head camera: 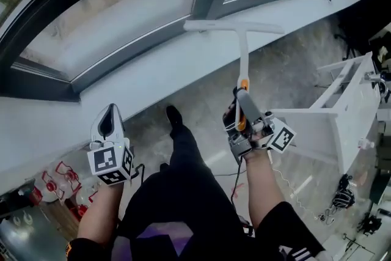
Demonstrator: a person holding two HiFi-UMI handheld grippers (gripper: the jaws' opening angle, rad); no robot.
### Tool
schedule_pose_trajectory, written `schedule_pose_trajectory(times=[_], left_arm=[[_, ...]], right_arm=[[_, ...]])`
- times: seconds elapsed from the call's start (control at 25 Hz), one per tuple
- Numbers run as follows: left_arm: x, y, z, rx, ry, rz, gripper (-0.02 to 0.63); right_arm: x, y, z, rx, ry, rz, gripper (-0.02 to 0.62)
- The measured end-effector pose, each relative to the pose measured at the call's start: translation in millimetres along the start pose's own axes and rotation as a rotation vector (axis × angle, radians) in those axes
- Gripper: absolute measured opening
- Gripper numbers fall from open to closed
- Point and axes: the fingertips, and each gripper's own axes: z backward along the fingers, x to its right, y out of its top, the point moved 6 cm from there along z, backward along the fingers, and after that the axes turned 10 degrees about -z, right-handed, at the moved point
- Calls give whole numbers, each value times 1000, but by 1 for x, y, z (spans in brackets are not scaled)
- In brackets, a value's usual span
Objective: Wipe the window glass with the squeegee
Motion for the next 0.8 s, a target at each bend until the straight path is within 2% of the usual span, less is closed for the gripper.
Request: schedule_pose_trajectory(times=[0.16, 0.4, 0.6, 0.8], left_arm=[[25, -26, 77, 51, -22, 42, 17], [52, -59, 176, 15, -84, 69, 17], [86, -62, 209, 45, -136, 58, 17], [124, -61, 222, 67, -186, 23, 17]], right_arm=[[-23, -65, 73, 51, -95, 15, 44], [-64, -144, 147, 79, -211, 41, 44], [-85, -170, 188, 79, -237, 54, 44], [-91, -175, 229, 115, -241, 46, 44]])
